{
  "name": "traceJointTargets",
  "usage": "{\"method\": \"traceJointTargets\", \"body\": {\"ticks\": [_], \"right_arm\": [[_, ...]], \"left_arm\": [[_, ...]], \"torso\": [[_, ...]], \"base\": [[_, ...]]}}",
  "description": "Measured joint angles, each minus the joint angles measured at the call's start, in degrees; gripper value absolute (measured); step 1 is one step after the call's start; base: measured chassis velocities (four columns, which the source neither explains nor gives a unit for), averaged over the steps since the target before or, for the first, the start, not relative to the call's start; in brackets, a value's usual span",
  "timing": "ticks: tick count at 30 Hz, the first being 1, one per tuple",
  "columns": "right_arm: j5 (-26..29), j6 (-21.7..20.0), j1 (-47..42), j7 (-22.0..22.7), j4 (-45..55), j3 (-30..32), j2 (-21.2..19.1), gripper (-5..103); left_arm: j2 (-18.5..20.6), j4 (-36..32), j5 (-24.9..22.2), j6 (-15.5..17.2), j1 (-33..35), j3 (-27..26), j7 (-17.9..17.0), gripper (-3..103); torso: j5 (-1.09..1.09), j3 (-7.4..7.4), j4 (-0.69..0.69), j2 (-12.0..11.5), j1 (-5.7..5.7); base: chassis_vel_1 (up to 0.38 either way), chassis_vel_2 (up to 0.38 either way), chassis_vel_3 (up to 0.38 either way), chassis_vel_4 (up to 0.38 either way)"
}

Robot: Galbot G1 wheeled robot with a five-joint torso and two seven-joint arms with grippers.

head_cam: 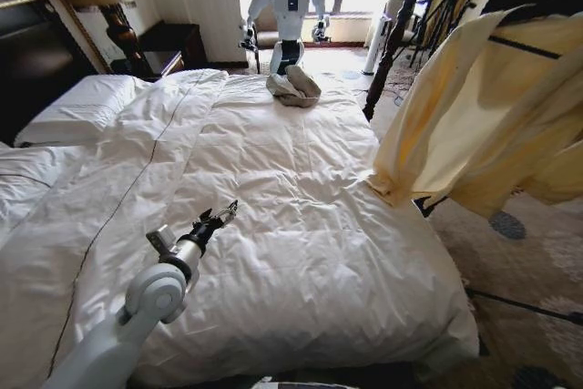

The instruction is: Pick up the clothes from the bed and hang them on the clothes hanger.

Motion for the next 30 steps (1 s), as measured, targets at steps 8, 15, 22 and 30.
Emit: {"method": "traceJointTargets", "body": {"ticks": [8, 15, 22, 30], "right_arm": [[0.60, -0.45, 0.71, 0.88, 1.57, -1.83, -1.56, 19], [5.15, -0.73, 0.39, -0.32, 0.71, -1.09, -0.93, 19], [8.17, -1.28, 0.15, -3.15, 0.68, -0.71, -0.79, 29], [8.80, -1.17, 0.30, -3.52, 0.77, -0.63, -1.30, 59]], "left_arm": [[-0.10, 0.00, 0.06, -0.11, 0.31, -0.09, 0.00, 100], [-0.86, -1.31, 0.83, -0.30, 2.31, -1.19, 0.07, 100], [-1.22, -1.65, 0.91, -0.33, 2.93, -2.11, 0.09, 100], [-1.62, -1.82, 1.48, -0.38, 3.76, -2.34, 0.24, 100]], "torso": [[0.00, 0.00, 0.01, 0.01, 0.00], [0.07, 0.03, 0.03, -0.01, 0.02], [0.14, 0.04, 0.01, -0.03, 0.03], [0.05, 0.03, 0.00, -0.03, 0.02]], "base": [[0.000, 0.000, 0.000, 0.000], [0.000, 0.000, 0.000, 0.000], [0.000, 0.000, 0.000, 0.000], [0.000, 0.000, 0.000, 0.000]]}}
